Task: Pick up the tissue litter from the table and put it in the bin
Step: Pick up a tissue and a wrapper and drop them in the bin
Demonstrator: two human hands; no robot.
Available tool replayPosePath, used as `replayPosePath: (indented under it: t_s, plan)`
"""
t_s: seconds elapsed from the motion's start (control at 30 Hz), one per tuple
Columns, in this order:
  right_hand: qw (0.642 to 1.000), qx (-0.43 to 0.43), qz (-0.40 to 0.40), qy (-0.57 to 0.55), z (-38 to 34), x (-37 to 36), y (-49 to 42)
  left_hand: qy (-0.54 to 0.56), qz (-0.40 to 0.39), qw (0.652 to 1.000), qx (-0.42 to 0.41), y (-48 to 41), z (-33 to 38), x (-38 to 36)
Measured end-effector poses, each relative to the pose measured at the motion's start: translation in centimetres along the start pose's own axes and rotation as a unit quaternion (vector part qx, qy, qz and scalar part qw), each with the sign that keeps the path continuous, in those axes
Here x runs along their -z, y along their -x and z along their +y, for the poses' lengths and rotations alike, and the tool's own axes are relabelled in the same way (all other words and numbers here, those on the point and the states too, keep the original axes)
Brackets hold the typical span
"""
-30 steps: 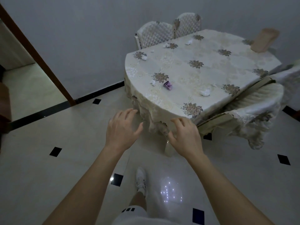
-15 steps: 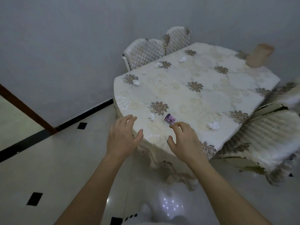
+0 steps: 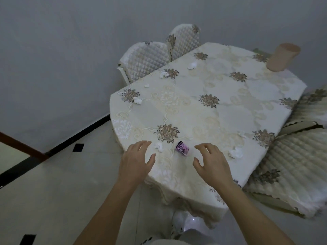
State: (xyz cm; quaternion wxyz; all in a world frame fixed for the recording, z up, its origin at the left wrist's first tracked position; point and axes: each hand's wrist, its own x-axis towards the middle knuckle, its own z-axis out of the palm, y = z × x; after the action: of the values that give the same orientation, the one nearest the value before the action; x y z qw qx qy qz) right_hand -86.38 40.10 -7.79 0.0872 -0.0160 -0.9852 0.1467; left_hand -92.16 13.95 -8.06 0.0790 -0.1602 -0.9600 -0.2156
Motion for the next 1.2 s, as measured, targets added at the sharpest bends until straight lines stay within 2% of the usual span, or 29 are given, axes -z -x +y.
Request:
replayPosePath:
  t_s: [0.27,0.4,0.57,0.77,0.87,1.2]
  plan:
    - [0.989,-0.018,-0.145,-0.015,3.8,-3.4,-4.0,0.014,-0.044,0.996,0.073,-2.0,-0.3,-4.5]
    - [0.976,-0.040,-0.212,-0.016,4.4,-5.5,-5.4,0.020,-0.093,0.990,0.109,-2.8,-1.2,-6.6]
    - [0.964,-0.064,-0.256,0.010,4.2,-7.8,-6.3,0.047,-0.118,0.981,0.146,-4.1,-2.0,-9.0]
    - [0.962,-0.129,-0.241,-0.008,3.2,-10.0,-7.6,0.043,-0.145,0.978,0.144,-6.2,-2.4,-11.4]
    - [0.966,-0.130,-0.224,0.003,2.9,-11.1,-8.0,0.033,-0.157,0.976,0.148,-7.2,-2.8,-12.2]
    - [0.984,-0.124,-0.125,-0.019,2.6,-13.1,-6.9,0.010,-0.160,0.985,0.063,-6.9,-3.6,-13.6]
